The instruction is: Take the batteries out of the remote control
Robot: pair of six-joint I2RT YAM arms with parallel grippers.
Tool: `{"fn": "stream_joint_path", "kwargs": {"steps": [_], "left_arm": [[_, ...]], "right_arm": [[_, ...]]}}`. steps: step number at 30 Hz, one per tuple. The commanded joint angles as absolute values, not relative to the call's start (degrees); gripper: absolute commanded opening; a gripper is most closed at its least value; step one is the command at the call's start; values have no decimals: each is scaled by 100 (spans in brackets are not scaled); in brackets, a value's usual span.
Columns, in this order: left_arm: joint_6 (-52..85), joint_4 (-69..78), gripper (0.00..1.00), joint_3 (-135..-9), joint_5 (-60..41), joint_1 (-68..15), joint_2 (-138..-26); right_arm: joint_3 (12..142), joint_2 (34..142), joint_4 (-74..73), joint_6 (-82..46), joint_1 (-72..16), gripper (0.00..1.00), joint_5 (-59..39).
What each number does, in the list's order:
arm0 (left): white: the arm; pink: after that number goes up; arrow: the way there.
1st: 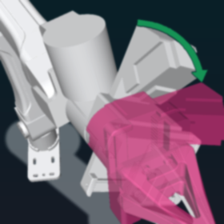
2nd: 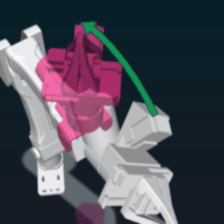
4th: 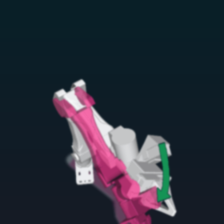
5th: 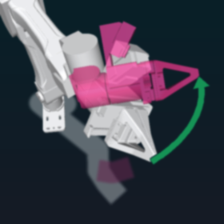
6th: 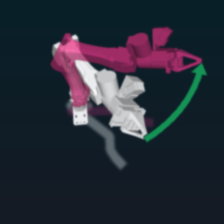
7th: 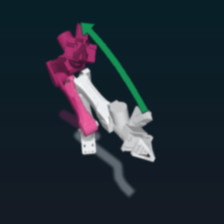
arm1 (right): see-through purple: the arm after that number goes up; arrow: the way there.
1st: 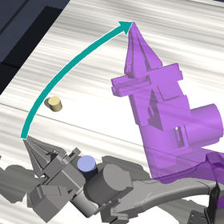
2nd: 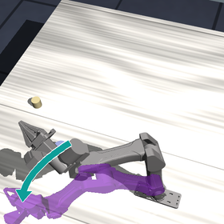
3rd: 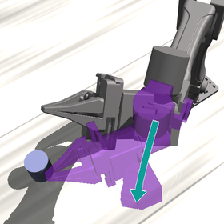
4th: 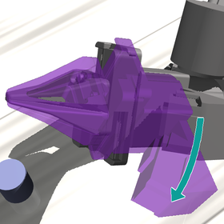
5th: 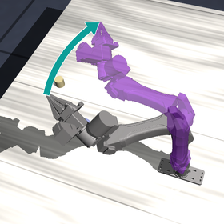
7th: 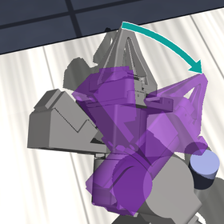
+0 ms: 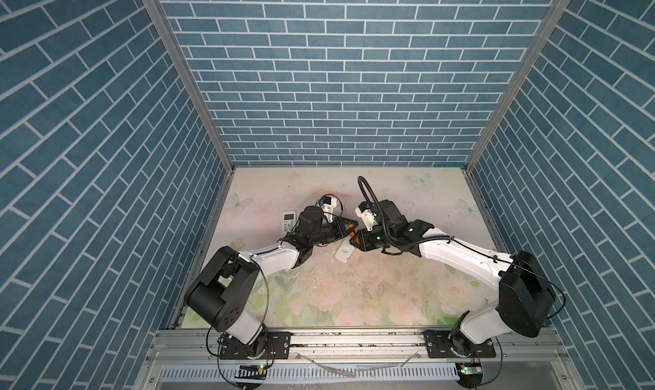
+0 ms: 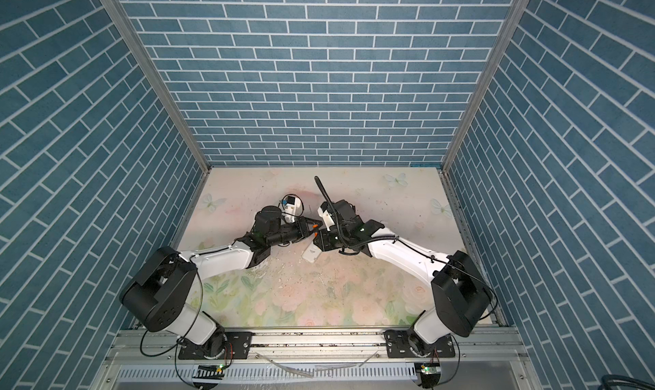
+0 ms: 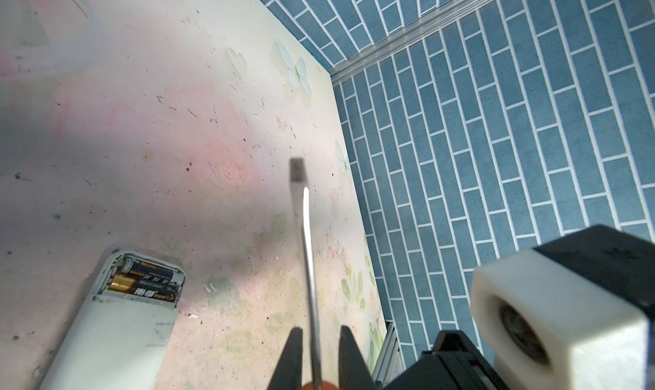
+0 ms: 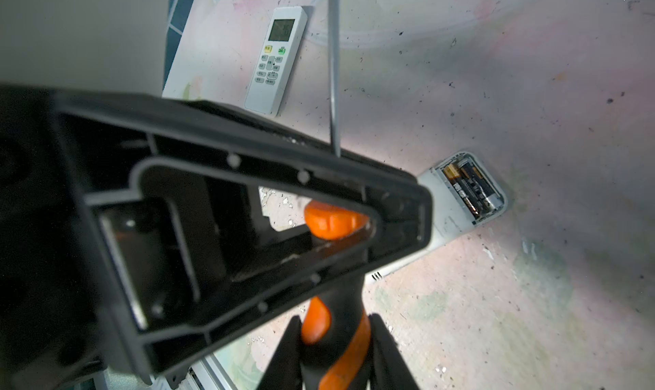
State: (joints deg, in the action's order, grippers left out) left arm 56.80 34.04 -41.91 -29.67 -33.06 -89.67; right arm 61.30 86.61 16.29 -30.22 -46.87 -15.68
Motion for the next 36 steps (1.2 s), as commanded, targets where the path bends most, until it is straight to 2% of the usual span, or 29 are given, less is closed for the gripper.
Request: {"fn": "stream_joint_path", "kwargs": {"steps": [1, 3, 6, 7, 11, 15, 19, 27, 36], "left_arm": [[5855, 3708, 0, -4339, -3017, -3215, -9069], [6016, 3829, 0, -4406, -3079, -3145, -9046], [6145, 3742, 0, -4508, -3085, -3034, -8872], [6175, 3704, 0, -4511, -3076, -2988, -8774], [6284, 3548, 0, -4436, -2921, -2798, -8324], [6631, 3547, 0, -4272, -2772, -2575, -7908], [6949, 3678, 0, -4136, -2623, -2418, -7695], [7268, 3815, 0, -4147, -2581, -2397, -7651], [7390, 3918, 0, -4163, -2657, -2392, -7775]], "right_arm": [[6249, 8412, 1601, -3164, -4719, 32, -1402], [6258, 8386, 1514, -3164, -4752, 46, -1316], [6267, 8344, 1323, -3139, -4824, 56, -1086], [6254, 8313, 1240, -3138, -4862, 63, -932], [6033, 8104, 547, -3260, -4937, 72, -395], [5495, 7787, -659, -3573, -5018, 72, 152], [5057, 7664, -1556, -3920, -5084, 69, 581], [5098, 7836, -1820, -3861, -5290, 66, 753], [5659, 8388, -1764, -3788, -5287, 65, 402]]}}
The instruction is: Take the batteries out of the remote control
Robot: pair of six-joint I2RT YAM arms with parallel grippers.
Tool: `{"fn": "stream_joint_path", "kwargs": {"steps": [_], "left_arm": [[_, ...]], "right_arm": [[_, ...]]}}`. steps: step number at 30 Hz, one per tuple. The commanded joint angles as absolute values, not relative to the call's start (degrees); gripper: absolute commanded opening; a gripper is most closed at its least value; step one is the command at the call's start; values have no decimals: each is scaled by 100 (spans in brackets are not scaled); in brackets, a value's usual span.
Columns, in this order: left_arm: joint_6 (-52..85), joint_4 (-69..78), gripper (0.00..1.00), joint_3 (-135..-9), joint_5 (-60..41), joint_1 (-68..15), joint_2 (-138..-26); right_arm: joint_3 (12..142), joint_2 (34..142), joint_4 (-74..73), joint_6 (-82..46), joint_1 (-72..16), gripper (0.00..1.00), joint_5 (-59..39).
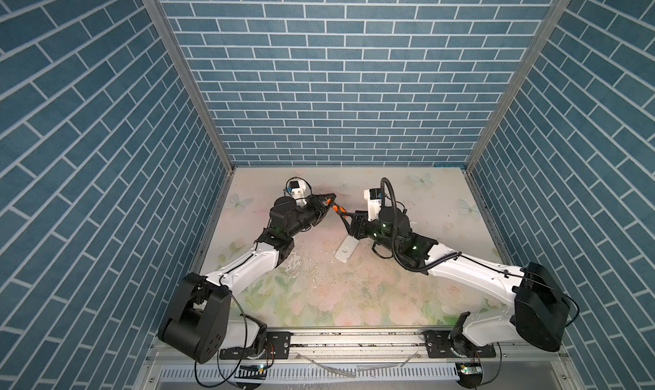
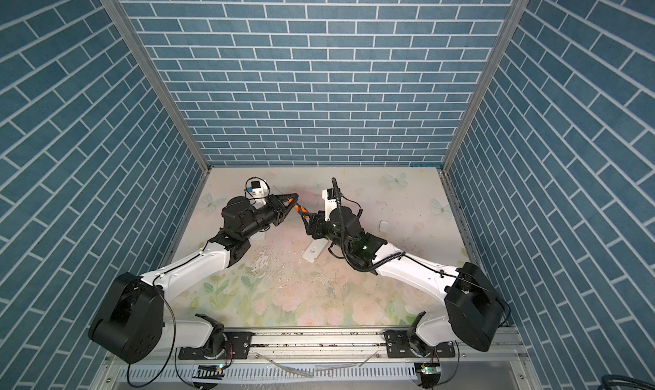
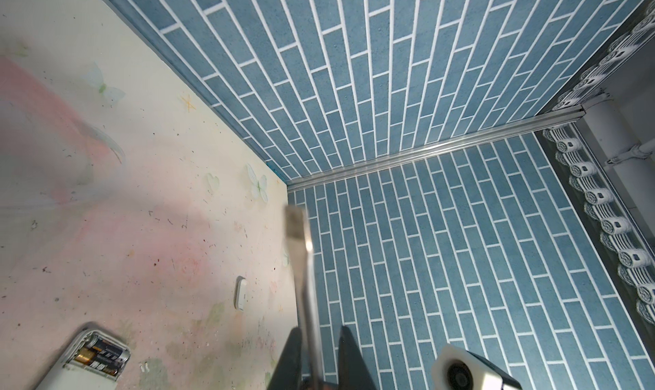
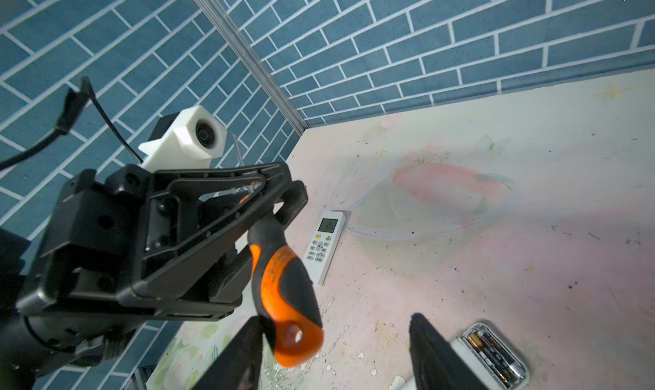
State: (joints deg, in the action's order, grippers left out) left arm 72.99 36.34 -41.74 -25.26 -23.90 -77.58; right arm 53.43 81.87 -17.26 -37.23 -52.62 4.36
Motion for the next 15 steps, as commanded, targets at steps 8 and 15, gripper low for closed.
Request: {"fn": "stream_joint_path", "kwargs": {"steps": [8, 15], "left_arm": [[7532, 4091, 0, -4140, -2763, -2396, -7902], [7663, 4250, 0, -4089, -2831, -2391, -7973]], "right_arm": [[5966, 8743, -1969, -3765, -5282, 55, 356], [6026, 8893, -2370, -3718, -5283, 51, 428]]}}
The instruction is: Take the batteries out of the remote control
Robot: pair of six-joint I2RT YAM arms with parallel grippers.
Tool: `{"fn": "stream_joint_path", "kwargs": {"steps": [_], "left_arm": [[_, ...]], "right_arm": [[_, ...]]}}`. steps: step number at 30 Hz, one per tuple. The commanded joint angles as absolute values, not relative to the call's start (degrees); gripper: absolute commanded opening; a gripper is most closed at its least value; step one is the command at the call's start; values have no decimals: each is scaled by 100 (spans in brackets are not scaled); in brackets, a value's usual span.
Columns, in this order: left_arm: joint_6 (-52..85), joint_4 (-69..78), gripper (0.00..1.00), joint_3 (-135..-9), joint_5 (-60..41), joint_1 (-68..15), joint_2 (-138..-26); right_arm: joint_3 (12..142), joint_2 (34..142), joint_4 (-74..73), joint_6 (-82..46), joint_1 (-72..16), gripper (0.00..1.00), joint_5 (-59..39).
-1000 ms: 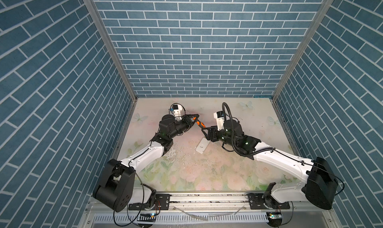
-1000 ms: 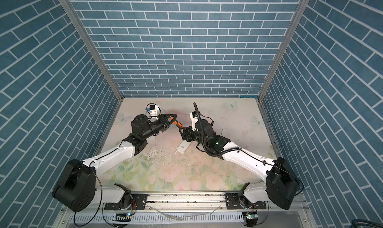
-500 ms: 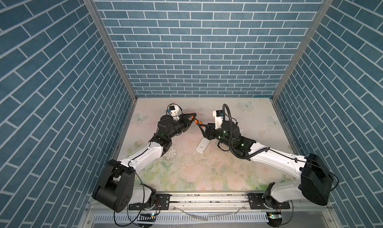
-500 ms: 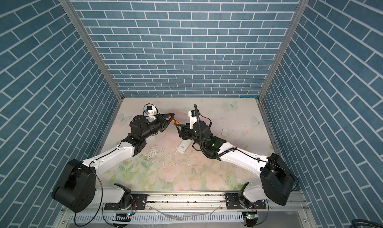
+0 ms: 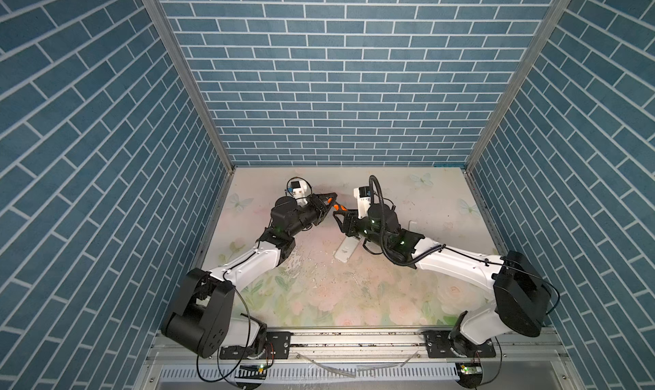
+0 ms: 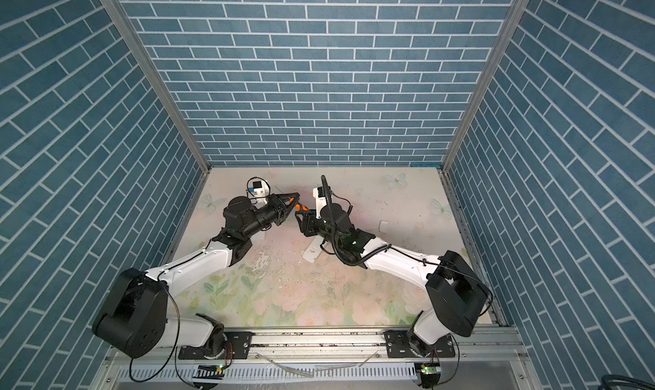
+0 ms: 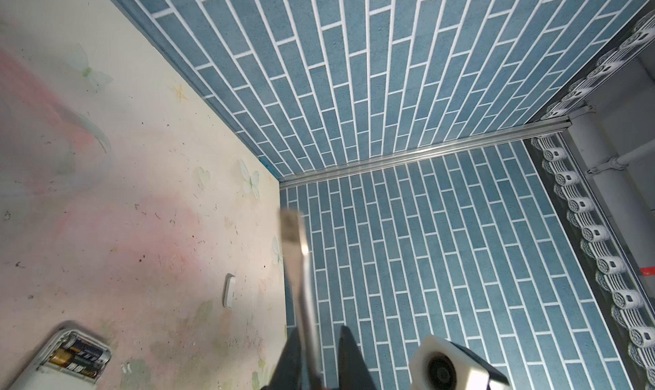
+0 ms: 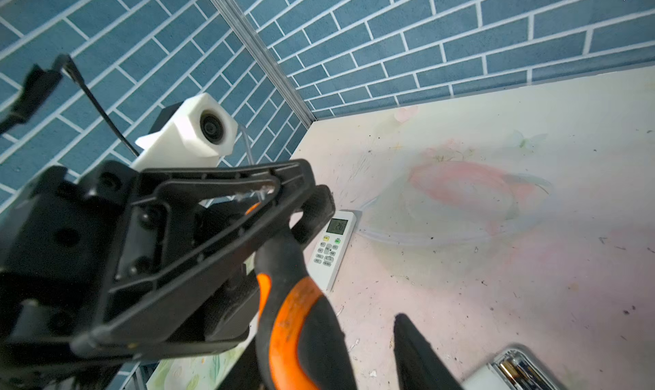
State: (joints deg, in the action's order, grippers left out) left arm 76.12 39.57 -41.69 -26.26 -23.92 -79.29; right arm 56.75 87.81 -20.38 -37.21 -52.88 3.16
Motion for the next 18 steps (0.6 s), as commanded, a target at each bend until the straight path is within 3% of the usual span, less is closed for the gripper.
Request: {"fn": "stream_joint_path", "kwargs": {"steps": [1, 5, 14, 18], "left_arm": [[7666, 4254, 0, -4087, -2838, -2393, -7966], [7664, 4245, 0, -4065, -2839, -2393, -7954], [7655, 4285, 0, -4017, -2813, -2391, -7972], [7656, 4276, 0, -4039, -2824, -2393, -7956]], "right_arm": [[6018, 8899, -2425, -3707, -5287, 50, 445], [6030, 8904, -2627, -3630, -5287, 43, 421], [6150, 8956, -2595, -3569, -5281, 43, 330], [6166, 8973, -2566, -3564, -5288, 38, 331]]}}
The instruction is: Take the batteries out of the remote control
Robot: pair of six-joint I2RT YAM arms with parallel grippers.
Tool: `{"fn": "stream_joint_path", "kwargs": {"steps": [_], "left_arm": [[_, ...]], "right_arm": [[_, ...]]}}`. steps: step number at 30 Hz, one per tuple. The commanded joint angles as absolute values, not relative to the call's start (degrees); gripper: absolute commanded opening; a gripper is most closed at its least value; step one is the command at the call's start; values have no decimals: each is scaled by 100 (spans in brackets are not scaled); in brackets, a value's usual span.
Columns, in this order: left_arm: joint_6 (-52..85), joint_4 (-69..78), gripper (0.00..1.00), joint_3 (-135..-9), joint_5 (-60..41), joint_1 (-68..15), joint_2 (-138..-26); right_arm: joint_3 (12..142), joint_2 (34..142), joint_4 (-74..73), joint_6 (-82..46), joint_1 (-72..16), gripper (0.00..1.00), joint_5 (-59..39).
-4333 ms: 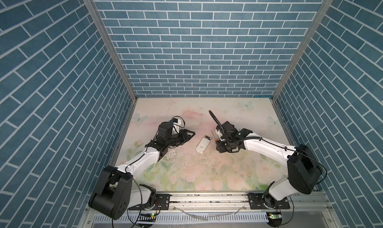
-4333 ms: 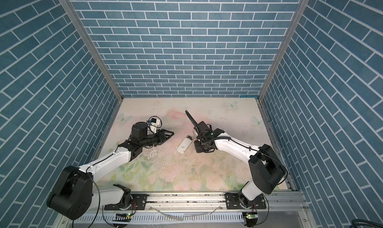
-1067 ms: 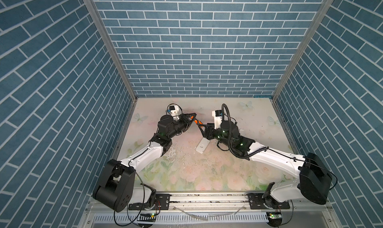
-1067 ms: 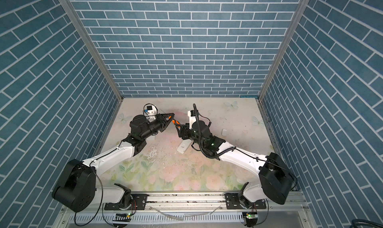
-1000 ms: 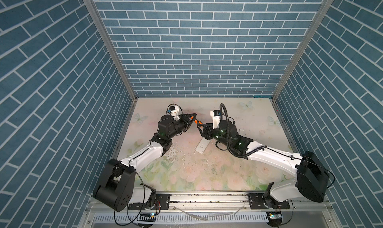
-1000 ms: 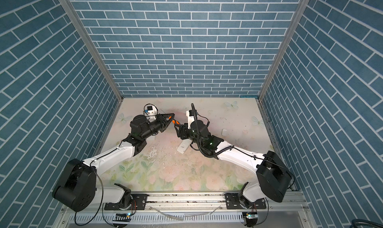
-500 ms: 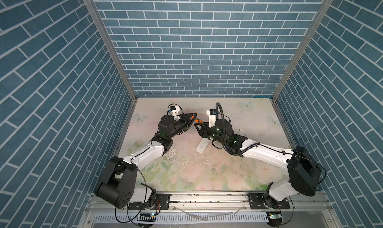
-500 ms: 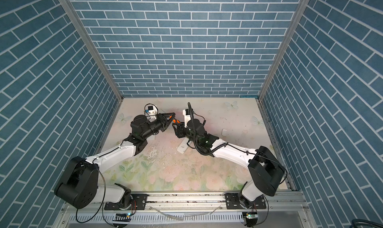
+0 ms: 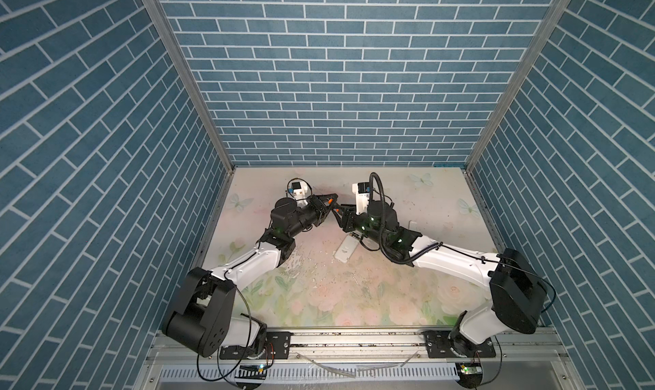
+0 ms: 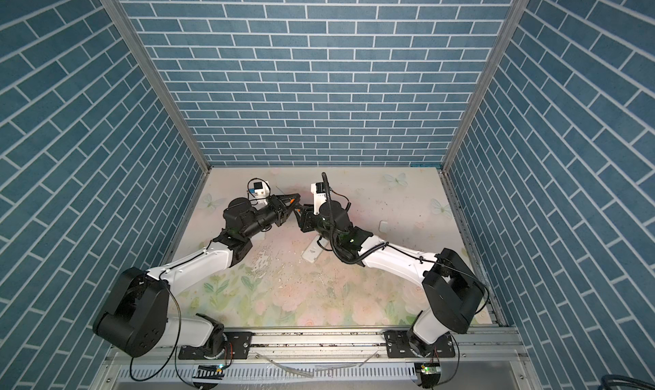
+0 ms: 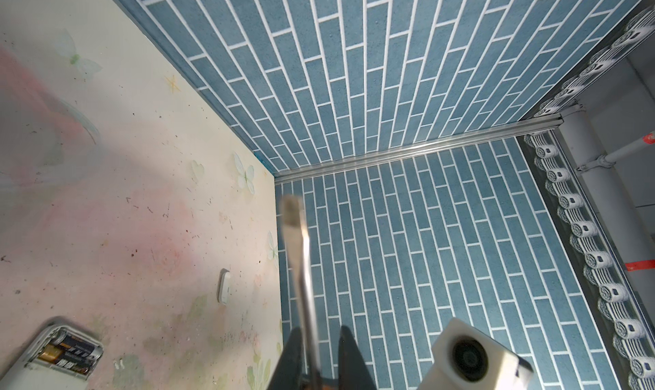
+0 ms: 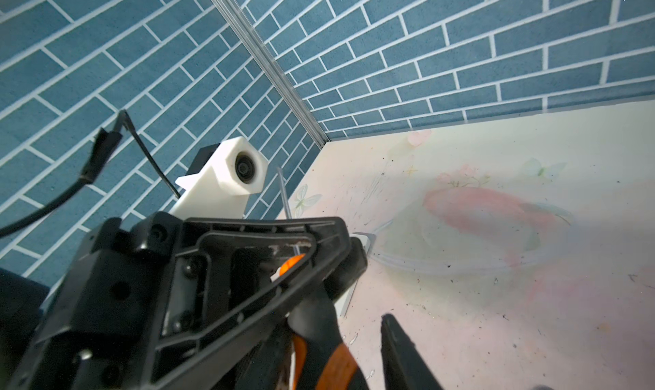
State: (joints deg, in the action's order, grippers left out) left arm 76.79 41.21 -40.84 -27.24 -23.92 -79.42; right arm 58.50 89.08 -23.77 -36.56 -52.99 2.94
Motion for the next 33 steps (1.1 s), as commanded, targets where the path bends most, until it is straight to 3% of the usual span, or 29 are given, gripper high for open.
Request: {"fn": "stream_joint_path", "kwargs": {"steps": [1, 13, 17, 22, 26, 33], "left_arm": [[7649, 4248, 0, -4047, -2822, -2391, -7947], [7654, 4236, 0, -4017, -2814, -2386, -7949], [7640, 4241, 1, -4017, -2795, -2348, -7920], [7379, 3923, 32, -4017, -2795, -2230, -7713], [6924, 3334, 47, -4023, -2786, -2077, -7432], [5920, 2044, 58, -4017, -2904, -1733, -6794]], "right_arm": [[6162, 8973, -2565, -3551, -5284, 36, 328], [6332, 8992, -2365, -3542, -5286, 1, 331], [6342, 8884, -2079, -3542, -5287, 0, 480], [6393, 8657, -1397, -3548, -5280, 0, 657], [6356, 8437, -868, -3650, -5168, 0, 564], [5926, 7815, -220, -4028, -4702, 0, -178]]}}
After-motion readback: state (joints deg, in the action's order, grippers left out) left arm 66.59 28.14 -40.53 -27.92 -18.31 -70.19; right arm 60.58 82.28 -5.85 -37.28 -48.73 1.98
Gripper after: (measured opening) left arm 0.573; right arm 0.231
